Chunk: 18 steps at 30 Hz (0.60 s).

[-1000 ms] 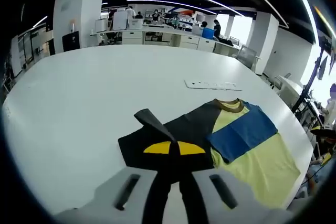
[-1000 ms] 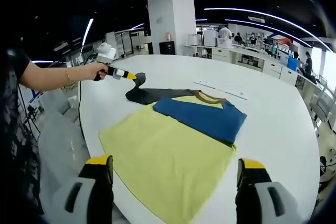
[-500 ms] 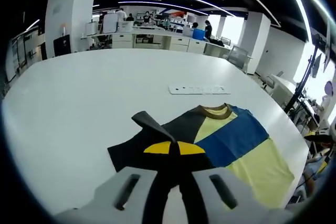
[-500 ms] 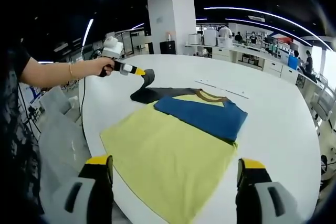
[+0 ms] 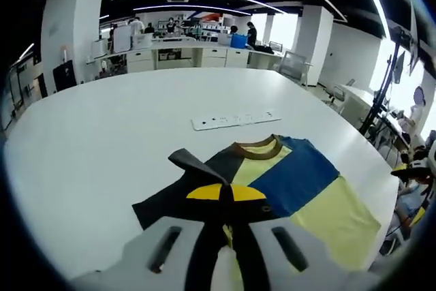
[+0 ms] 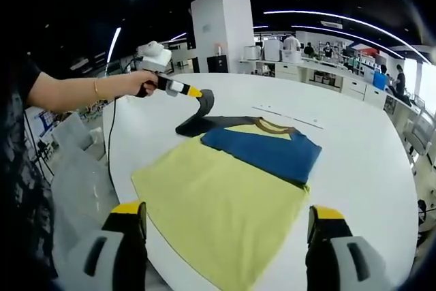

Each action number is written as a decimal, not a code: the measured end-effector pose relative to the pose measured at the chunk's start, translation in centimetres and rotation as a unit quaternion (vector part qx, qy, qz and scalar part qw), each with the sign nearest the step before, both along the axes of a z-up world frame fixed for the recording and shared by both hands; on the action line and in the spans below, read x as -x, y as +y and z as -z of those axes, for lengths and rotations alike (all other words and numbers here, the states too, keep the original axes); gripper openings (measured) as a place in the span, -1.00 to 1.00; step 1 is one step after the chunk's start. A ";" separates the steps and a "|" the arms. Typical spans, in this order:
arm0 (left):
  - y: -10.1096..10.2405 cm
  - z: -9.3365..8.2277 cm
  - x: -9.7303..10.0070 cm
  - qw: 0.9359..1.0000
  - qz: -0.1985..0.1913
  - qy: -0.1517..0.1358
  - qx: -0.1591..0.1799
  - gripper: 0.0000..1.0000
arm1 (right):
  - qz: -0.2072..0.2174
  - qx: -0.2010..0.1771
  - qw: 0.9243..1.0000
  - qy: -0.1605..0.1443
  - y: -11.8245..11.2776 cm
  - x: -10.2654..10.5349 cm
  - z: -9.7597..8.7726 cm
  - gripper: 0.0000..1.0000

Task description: Fold the garment on the visible template until the final outline fits inside the template.

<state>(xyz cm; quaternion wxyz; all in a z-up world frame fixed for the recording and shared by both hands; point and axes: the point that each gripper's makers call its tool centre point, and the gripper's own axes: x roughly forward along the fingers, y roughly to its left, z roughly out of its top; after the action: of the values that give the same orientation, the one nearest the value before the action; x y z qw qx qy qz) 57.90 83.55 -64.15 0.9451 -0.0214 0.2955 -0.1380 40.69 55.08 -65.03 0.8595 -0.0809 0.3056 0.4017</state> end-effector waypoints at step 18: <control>-6.3 -1.1 -1.5 0.998 0.057 -0.008 0.002 -1.00 | -0.001 0.002 1.000 0.005 -0.1 0.3 0.4 0.98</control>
<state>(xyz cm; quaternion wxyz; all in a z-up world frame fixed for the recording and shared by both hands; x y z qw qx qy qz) 59.35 77.24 -63.06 0.9382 -0.0050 0.2880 -0.1922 40.35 54.95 -65.44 0.8576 -0.0805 0.3103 0.4022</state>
